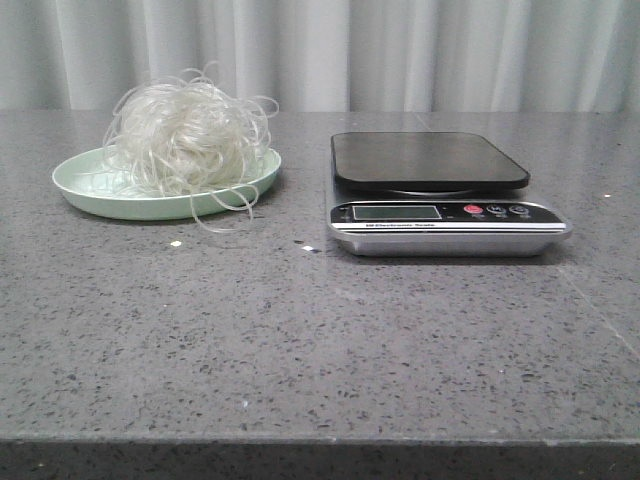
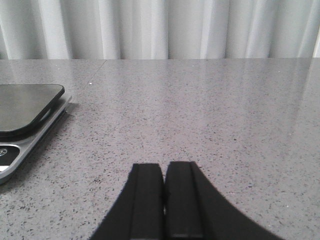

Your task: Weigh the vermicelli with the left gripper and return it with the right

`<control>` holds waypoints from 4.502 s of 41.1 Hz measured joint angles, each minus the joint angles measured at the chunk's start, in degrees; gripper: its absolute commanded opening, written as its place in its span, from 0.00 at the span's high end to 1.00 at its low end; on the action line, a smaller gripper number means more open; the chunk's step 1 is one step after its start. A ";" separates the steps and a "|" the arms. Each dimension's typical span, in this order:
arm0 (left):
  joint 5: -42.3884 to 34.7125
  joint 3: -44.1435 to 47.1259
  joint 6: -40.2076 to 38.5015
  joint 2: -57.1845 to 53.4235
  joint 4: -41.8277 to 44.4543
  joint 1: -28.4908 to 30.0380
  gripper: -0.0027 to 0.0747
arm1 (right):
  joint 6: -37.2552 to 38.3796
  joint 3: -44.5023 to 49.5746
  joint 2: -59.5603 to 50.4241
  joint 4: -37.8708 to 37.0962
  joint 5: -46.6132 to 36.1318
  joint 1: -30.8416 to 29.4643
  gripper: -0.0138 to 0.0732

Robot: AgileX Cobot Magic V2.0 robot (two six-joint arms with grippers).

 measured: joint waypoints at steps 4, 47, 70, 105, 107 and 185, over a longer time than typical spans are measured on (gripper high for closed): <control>0.00 0.00 0.00 0.00 0.00 0.00 0.79 | 0.00 0.00 0.00 0.00 0.00 0.00 0.67; -2.77 0.00 0.00 0.00 0.00 0.00 0.79 | 0.00 0.00 0.00 0.00 0.00 0.00 0.67; -11.84 -22.13 0.00 5.52 -0.42 0.00 0.79 | 0.00 0.00 0.00 0.00 0.00 0.00 0.67; 27.30 -64.01 0.00 59.21 -0.47 -14.51 0.25 | 0.00 0.00 0.00 0.00 0.00 0.00 0.67; 30.82 -67.05 0.12 62.93 -0.56 -14.63 0.25 | 0.00 0.00 0.00 0.00 0.00 0.00 0.67; 55.49 -99.27 13.26 107.05 -13.76 -14.86 0.78 | 0.00 0.00 0.00 0.00 0.00 0.00 0.67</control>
